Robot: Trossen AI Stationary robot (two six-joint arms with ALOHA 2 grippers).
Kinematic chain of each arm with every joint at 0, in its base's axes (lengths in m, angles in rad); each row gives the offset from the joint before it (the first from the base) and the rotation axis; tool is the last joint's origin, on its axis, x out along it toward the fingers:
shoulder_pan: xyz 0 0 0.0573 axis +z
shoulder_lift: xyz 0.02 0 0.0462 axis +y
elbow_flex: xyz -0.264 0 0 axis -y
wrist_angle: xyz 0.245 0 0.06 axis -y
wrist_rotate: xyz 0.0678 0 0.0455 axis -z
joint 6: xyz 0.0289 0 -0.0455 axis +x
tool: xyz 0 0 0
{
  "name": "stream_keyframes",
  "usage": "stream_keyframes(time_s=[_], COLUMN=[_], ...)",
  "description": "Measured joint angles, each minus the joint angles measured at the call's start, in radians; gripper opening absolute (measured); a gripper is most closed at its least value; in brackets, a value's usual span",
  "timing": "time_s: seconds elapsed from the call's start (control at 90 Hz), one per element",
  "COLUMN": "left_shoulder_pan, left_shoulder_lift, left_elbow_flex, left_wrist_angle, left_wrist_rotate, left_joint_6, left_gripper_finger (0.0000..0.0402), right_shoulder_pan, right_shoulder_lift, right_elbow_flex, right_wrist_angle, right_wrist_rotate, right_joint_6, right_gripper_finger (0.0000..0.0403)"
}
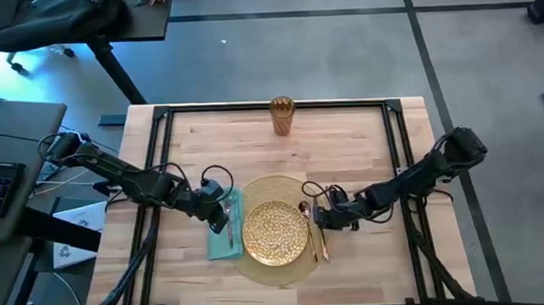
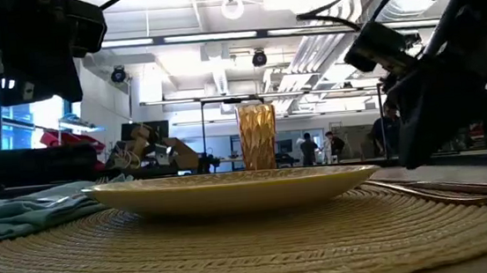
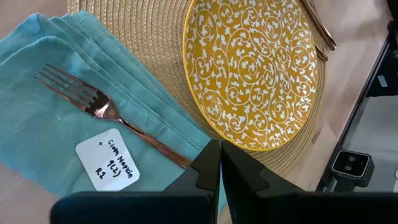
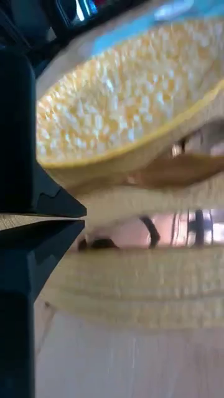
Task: Set table place
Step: Move the brown glass to the top right of the brown placemat
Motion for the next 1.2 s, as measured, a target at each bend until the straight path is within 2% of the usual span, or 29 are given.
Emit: stream_keyframes(time_s=[0.244, 0.356, 0.478, 0.578, 0.667, 0.8, 0.867, 1.044, 1.122, 1.2], left_shoulder_pan=[0.0, 0.008, 0.021, 0.036, 0.051, 0.072, 0.082, 0.106, 0.105, 0.105], left_shoulder_lift=[0.0, 0.0, 0.0, 0.0, 0.0, 0.0, 0.0, 0.0, 0.0, 0.0], left_elbow_flex=[0.036, 0.066, 0.091, 0.101, 0.102, 0.102, 0.102, 0.101, 0.101, 0.101], left_wrist_angle=[0.012, 0.014, 0.023, 0.069, 0.124, 0.209, 0.235, 0.253, 0.253, 0.246], left_wrist_rotate=[-0.024, -0.038, -0.054, -0.071, -0.088, -0.122, -0.141, -0.133, -0.133, -0.131], left_joint_6=[0.096, 0.145, 0.191, 0.218, 0.224, 0.2, 0.197, 0.141, 0.112, 0.084], left_gripper_finger=[0.0, 0.0, 0.0, 0.0, 0.0, 0.0, 0.0, 0.0, 0.0, 0.0], right_shoulder_pan=[-0.011, -0.03, -0.069, -0.134, -0.226, -0.409, -0.5, -0.689, -0.746, -0.787], right_shoulder_lift=[-0.175, -0.289, -0.42, -0.505, -0.542, -0.516, -0.486, -0.352, -0.266, -0.17], right_elbow_flex=[0.0, 0.0, 0.0, 0.0, 0.0, 0.002, 0.029, 0.204, 0.318, 0.456], right_wrist_angle=[-0.051, -0.147, -0.263, -0.206, -0.044, 0.264, 0.314, 0.243, 0.138, -0.022], right_wrist_rotate=[0.087, 0.059, 0.01, 0.015, 0.017, -0.089, -0.151, -0.329, -0.389, -0.397], right_joint_6=[-0.19, -0.303, -0.332, -0.491, -0.658, -0.869, -0.912, -1.158, -1.256, -1.375], right_gripper_finger=[0.0, 0.0, 0.0, 0.0, 0.0, 0.0, 0.0, 0.0001, 0.0004, 0.0017])
